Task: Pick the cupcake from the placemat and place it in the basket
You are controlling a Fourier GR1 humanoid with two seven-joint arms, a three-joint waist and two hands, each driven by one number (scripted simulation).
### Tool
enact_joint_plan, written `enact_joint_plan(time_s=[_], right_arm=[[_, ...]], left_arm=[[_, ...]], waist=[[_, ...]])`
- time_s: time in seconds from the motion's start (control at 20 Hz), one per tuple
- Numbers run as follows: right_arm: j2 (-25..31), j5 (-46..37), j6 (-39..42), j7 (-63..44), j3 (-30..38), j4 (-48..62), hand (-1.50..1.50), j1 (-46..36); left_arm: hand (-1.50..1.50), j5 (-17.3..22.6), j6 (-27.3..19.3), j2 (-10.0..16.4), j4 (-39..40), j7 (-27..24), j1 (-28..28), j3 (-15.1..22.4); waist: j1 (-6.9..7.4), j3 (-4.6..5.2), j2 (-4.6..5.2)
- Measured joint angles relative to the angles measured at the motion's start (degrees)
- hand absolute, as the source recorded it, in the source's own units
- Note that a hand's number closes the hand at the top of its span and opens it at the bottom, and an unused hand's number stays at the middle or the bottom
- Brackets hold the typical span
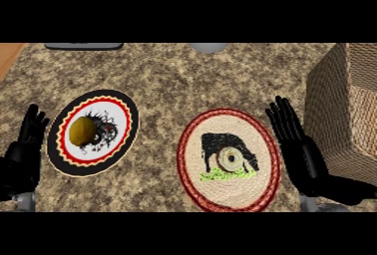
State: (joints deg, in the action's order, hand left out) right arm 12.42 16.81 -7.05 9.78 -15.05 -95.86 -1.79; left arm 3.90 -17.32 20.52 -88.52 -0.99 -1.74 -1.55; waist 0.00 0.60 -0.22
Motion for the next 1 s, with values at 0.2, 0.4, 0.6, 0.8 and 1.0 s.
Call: enact_joint_plan(time_s=[0.2, 0.4, 0.6, 0.8, 1.0], right_arm=[[3.32, 0.69, 5.54, -2.71, 0.69, 2.82, 1.5, -6.22], [7.41, -0.9, 15.21, -0.75, -2.79, 3.7, 1.5, -13.31], [3.37, -8.27, 16.71, 5.71, -11.94, 3.52, -1.5, -12.36], [0.17, -20.75, 7.99, 4.31, -18.1, 2.11, -1.5, -10.44], [1.47, -31.77, 1.17, -4.39, -19.04, -2.26, -1.5, -11.57]], left_arm=[[0.0, -0.48, 3.95, 0.47, -1.43, -0.27, 3.0, 3.09], [0.0, 0.67, 10.88, 1.45, -2.61, -0.71, 7.39, 7.47], [0.0, 1.87, 14.82, 1.1, -2.44, -0.09, 9.3, 9.88], [0.0, 2.58, 16.93, 1.1, -1.26, -0.94, 9.91, 9.77], [0.0, 2.71, 17.25, 1.07, -1.2, -0.42, 10.19, 9.5]], waist=[[0.3, -0.39, 0.3], [0.96, -0.56, 0.65], [0.51, -0.61, 0.43], [-0.13, -0.55, 0.15], [-0.91, -0.47, -0.26]])
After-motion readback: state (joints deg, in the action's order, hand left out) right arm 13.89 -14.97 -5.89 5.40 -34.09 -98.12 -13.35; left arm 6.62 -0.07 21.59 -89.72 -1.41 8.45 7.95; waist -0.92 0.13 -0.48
